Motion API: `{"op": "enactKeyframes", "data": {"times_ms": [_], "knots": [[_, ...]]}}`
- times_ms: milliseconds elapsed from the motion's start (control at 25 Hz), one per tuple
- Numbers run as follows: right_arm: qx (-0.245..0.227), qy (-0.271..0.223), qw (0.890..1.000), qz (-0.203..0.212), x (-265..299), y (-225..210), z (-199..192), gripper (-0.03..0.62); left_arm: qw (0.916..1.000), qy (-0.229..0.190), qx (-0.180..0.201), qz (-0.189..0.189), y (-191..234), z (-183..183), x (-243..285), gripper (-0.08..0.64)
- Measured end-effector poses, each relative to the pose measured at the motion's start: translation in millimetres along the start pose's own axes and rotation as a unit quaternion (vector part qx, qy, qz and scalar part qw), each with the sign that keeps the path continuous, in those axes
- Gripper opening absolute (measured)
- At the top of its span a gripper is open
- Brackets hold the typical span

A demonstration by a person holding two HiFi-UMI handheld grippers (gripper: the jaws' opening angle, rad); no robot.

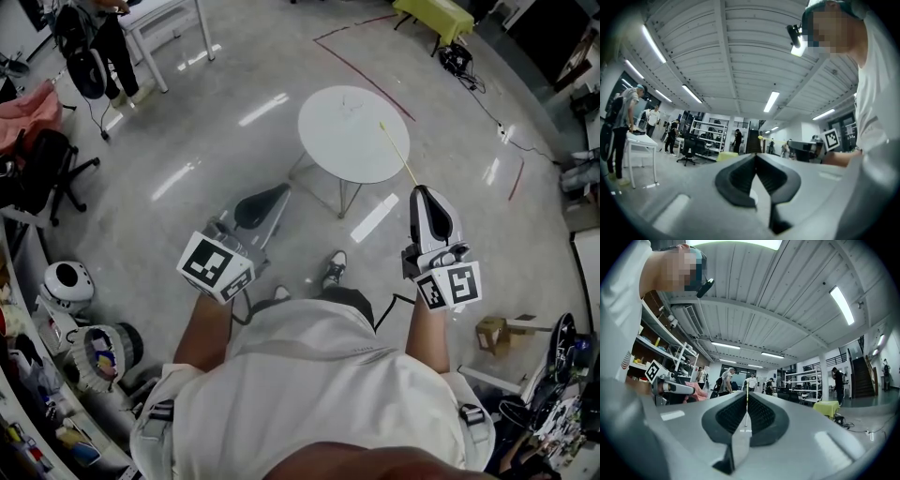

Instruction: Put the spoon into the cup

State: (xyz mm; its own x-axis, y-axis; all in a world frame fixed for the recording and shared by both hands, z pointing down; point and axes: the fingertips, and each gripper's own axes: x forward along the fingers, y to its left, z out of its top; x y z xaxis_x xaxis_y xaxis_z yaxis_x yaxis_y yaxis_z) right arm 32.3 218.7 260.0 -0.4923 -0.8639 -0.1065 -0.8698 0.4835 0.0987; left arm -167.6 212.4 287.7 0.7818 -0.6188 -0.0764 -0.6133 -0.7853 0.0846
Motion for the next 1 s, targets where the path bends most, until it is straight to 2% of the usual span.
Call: {"op": "enactKeyframes", "data": {"times_ms": [240,480,720,1000], "knots": [[0.005,-0.01,1.0,0.007,31,-22,-4,0.012,0.9999,0.0,0.008,0.006,22,2,23,0.0],[0.008,-0.021,1.0,0.018,61,-67,-9,0.012,0.9996,0.003,0.022,0.018,45,5,69,0.0],[0.019,-0.027,0.999,0.025,93,-127,-14,0.012,0.9993,0.009,0.034,0.016,59,9,134,0.0],[0.028,-0.029,0.998,0.047,125,-201,-21,0.012,0.998,0.012,0.042,0.047,80,17,205,0.0]]}}
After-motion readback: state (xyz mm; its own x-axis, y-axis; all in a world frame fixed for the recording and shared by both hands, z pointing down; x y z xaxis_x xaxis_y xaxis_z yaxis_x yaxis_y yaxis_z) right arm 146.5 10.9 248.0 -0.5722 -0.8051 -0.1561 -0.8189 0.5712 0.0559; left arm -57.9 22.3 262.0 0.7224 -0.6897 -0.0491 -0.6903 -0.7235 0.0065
